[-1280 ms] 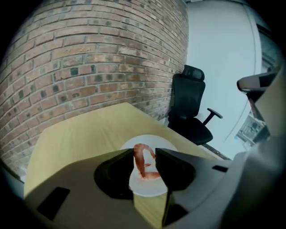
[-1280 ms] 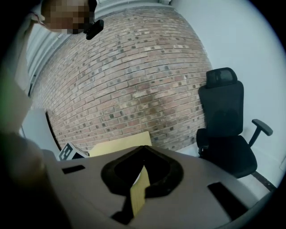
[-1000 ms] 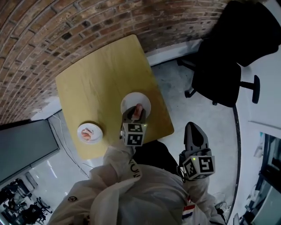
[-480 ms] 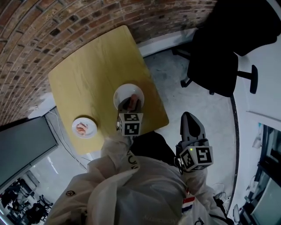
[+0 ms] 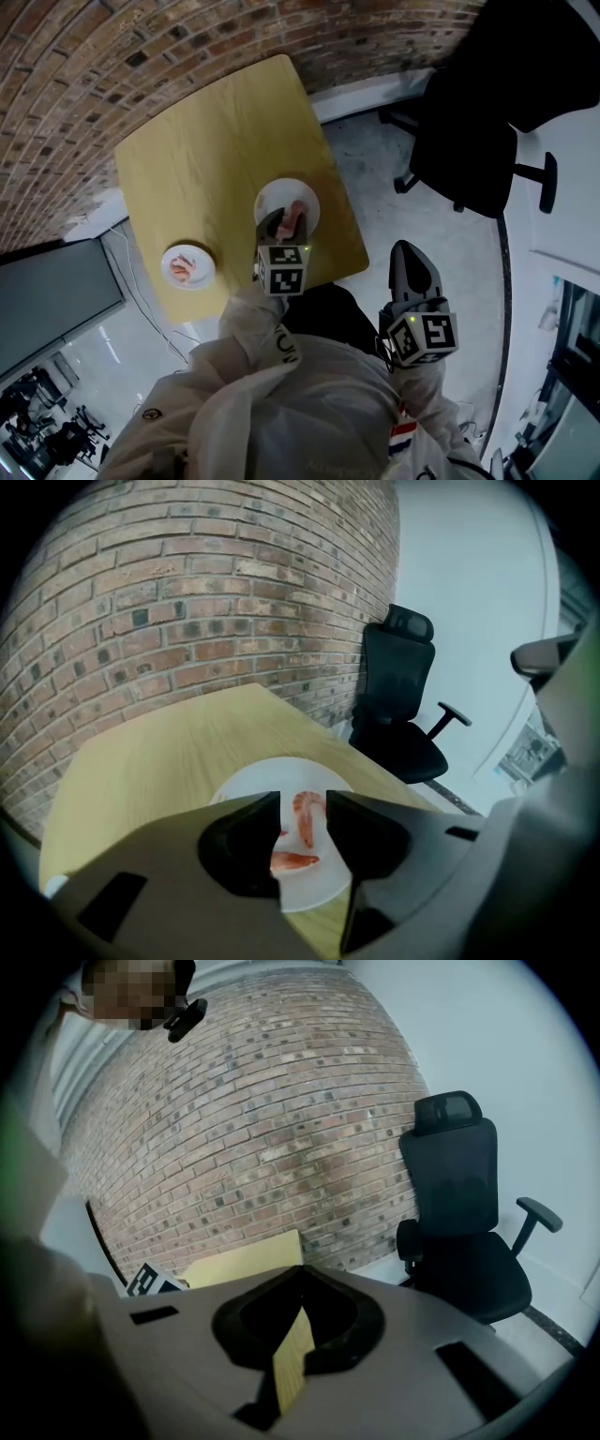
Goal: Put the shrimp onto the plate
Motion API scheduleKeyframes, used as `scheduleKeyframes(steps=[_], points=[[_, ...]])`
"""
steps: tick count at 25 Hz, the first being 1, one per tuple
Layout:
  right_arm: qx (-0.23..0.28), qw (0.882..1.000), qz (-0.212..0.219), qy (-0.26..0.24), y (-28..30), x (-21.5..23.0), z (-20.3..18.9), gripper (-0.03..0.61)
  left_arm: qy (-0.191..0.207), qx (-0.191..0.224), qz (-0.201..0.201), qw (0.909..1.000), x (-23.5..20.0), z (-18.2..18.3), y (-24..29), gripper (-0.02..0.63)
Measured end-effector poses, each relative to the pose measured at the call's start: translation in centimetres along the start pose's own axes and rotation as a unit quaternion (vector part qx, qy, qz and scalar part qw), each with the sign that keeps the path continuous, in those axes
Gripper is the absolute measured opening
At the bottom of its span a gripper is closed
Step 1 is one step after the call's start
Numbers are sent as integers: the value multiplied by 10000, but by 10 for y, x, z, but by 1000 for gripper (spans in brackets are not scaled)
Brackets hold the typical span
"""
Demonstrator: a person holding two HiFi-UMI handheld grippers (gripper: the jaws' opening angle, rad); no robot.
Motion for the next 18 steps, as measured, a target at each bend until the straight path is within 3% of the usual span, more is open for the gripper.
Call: scheduleKeyframes(steps=[7,18], points=[[9,9985,521,-166,19,-40,12,23,-251,328,355,9985,-38,4,-43,153],[21,9889,1401,-485,47,-148,14,23,-820,456,1104,9894,-139,-35,-114,153]])
Point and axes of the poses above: the fingertips, and each gripper's own axes: y forward along the fingers, x to its right, z out of its top, the point moved 4 cm from there along -y, backward along the fingers, and after that the axes turned 10 degrees about -y, right-handed, at the moved point
